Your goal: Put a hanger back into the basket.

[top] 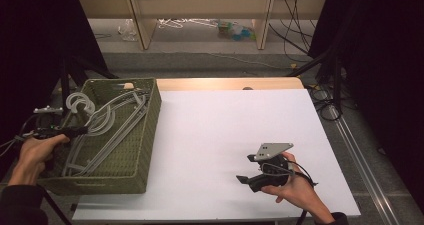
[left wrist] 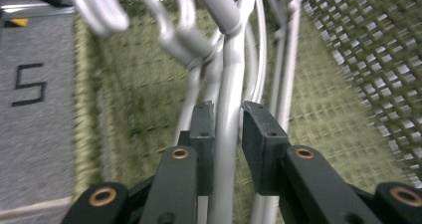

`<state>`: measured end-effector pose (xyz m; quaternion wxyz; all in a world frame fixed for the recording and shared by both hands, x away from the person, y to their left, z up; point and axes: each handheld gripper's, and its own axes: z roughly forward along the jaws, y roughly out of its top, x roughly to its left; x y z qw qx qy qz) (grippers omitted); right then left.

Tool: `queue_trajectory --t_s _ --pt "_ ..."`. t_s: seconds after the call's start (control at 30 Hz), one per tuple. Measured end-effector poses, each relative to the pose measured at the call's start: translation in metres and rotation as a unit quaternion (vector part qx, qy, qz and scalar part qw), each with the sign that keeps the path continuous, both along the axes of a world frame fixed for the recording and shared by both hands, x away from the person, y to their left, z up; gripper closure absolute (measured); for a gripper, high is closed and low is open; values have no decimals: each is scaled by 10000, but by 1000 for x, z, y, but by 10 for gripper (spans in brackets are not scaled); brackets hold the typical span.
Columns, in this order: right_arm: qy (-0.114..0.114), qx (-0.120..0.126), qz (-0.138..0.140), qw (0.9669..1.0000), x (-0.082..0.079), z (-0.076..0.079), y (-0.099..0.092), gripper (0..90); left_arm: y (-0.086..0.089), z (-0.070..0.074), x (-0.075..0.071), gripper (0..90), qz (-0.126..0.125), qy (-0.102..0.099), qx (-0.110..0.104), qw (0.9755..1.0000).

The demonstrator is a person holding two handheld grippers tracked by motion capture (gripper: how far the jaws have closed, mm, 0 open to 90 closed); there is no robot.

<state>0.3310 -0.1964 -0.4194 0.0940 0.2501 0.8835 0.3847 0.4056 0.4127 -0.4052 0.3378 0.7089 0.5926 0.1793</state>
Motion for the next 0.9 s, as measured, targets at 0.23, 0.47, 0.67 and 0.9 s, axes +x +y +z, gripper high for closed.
queue_trajectory --t_s 0.23,0.47,0.67,0.9 --pt "14 -2 -34 10000 0 0 0 250 2 8 -9 680 281 -375 -39 9989" --pt "-4 9 -62 10000 0 -1 0 245 -9 25 -27 559 268 -907 -339 9949" --pt "-22 45 -69 10000 1 0 1 243 -27 35 -41 474 70 -1235 -608 9905" --pt "-33 88 -54 9999 2 -1 1 241 -54 37 -50 388 -247 -1514 -801 9849"
